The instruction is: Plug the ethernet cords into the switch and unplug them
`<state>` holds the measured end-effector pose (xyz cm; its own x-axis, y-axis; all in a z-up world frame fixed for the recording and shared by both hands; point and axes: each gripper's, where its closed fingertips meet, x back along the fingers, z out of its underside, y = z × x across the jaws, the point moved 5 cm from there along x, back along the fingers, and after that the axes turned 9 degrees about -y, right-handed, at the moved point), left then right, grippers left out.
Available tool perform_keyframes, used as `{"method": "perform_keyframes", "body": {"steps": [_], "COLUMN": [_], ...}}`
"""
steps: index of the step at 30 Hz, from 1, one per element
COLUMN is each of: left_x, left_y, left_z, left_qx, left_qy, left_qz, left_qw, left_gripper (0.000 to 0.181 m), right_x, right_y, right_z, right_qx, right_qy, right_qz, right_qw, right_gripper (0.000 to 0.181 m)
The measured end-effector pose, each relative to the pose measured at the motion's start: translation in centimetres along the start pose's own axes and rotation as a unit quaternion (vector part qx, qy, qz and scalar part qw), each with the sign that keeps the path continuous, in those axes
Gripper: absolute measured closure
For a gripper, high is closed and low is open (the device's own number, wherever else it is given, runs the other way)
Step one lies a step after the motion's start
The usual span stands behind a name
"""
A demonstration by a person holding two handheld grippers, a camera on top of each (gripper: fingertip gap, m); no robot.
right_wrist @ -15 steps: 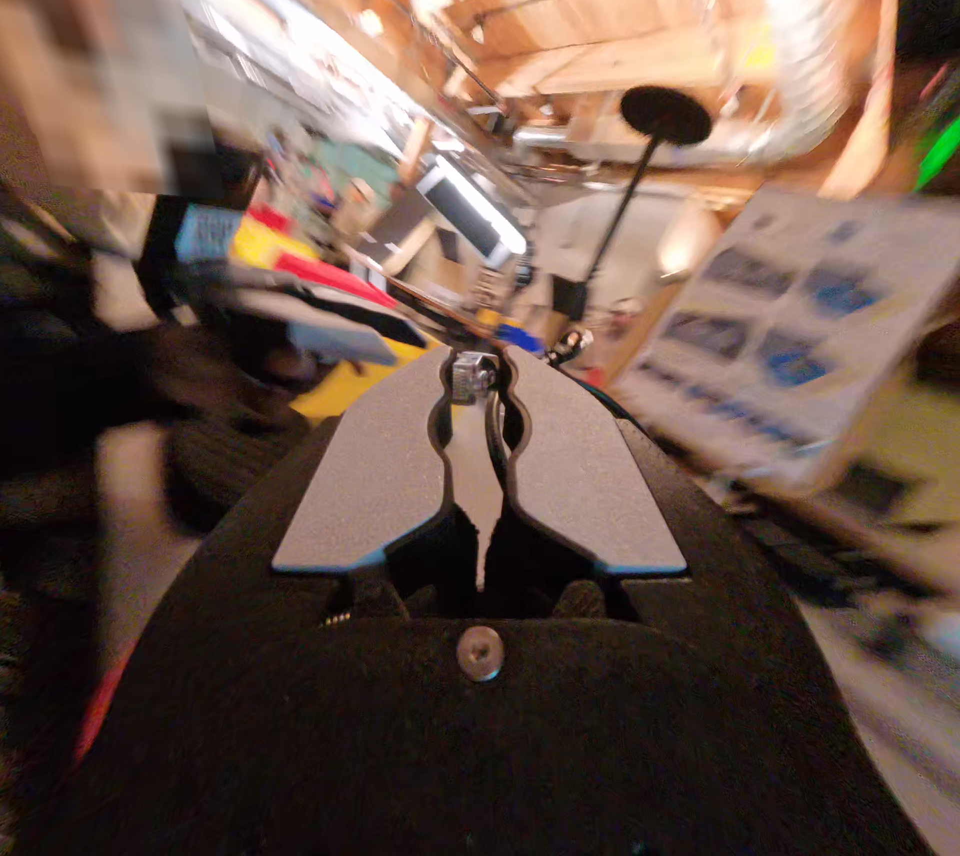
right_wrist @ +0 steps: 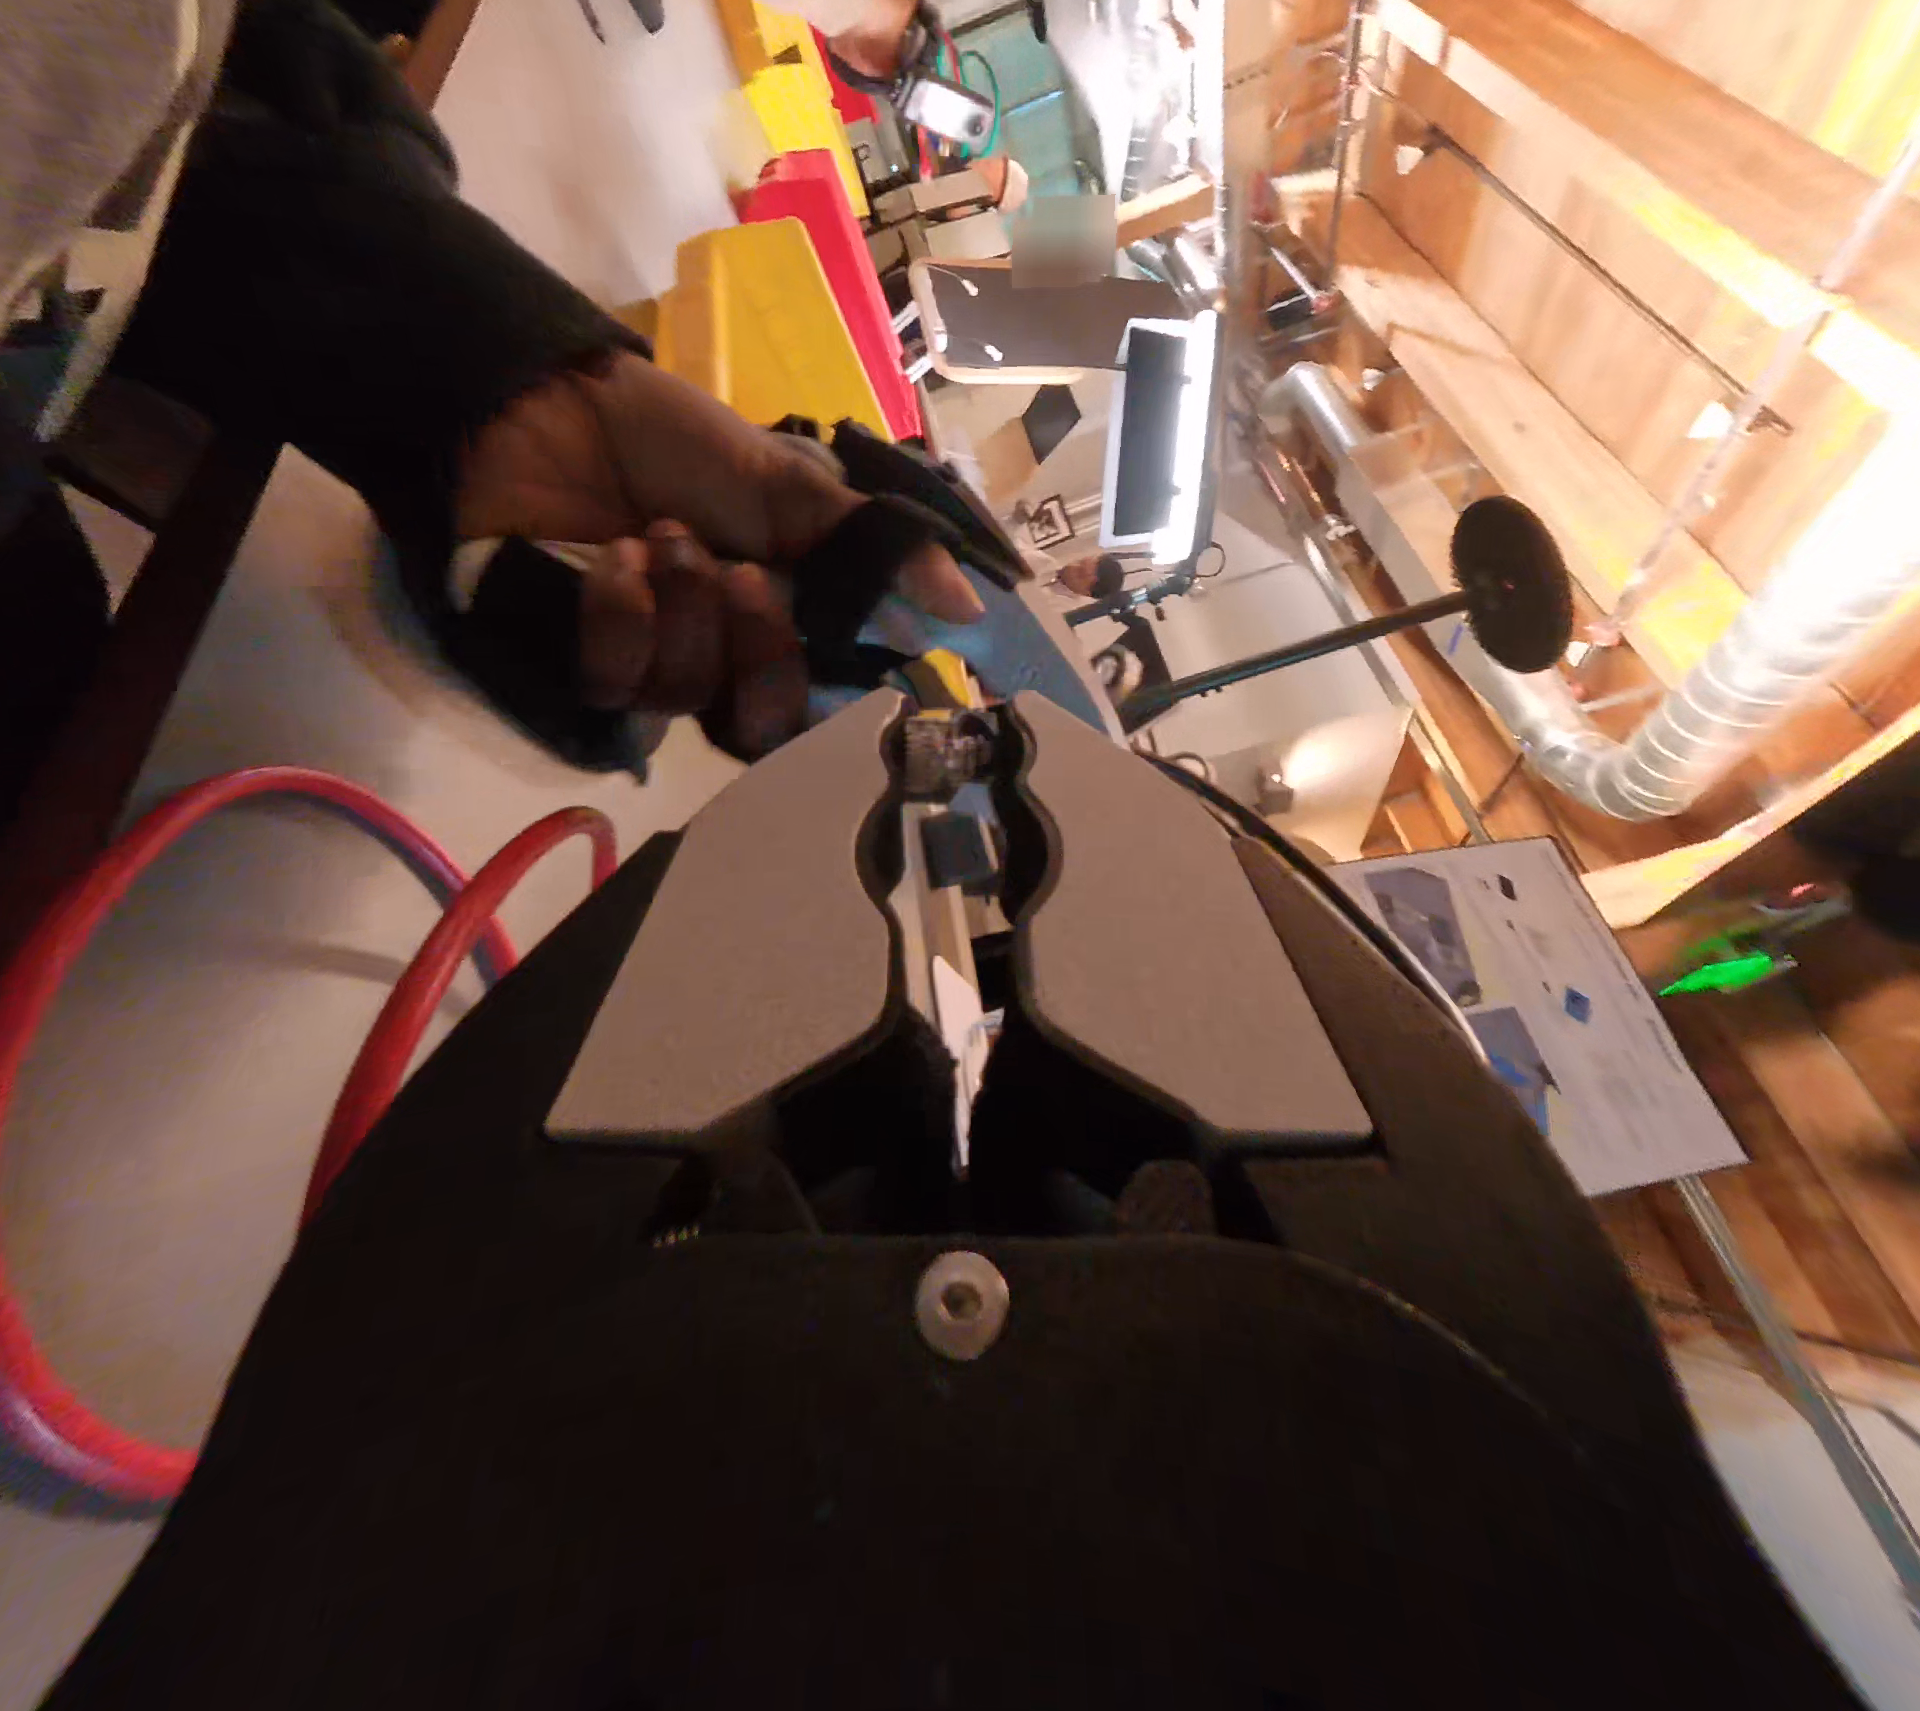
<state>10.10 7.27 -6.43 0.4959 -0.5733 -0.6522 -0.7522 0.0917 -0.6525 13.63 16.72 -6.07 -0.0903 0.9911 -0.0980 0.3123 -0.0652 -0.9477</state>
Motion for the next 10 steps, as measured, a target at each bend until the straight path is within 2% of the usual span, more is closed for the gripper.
{"method": "perform_keyframes", "body": {"steps": [1, 3, 7, 9, 10], "left_x": [0.5, 1.7, 3.5, 3.5, 3.4], "left_y": [0.1, 0.0, -0.9, -1.2, -1.7], "left_z": [-1.2, -3.7, -7.3, -7.2, -7.0], "left_qx": [-0.012, -0.046, -0.097, -0.114, -0.096], "left_qy": [-0.024, -0.051, -0.107, -0.109, -0.115], "left_qz": [-0.010, -0.030, -0.056, -0.041, -0.007], "left_qw": [1.000, 0.997, 0.988, 0.987, 0.989], "left_gripper": [0.170, 0.174, 0.174, 0.173, 0.171], "right_x": [0.0, 0.2, 0.5, 0.3, 0.2], "right_y": [0.1, 0.0, -0.5, -0.7, -0.9], "right_z": [0.1, 0.7, 0.6, 0.4, 0.3], "right_qx": [-0.002, -0.005, -0.019, 0.001, 0.015], "right_qy": [0.006, 0.032, 0.017, 0.004, 0.000], "right_qz": [-0.004, -0.002, 0.010, 0.010, 0.012], "right_qw": [1.000, 0.999, 1.000, 1.000, 1.000], "right_gripper": [0.168, 0.168, 0.168, 0.168, 0.168]}}
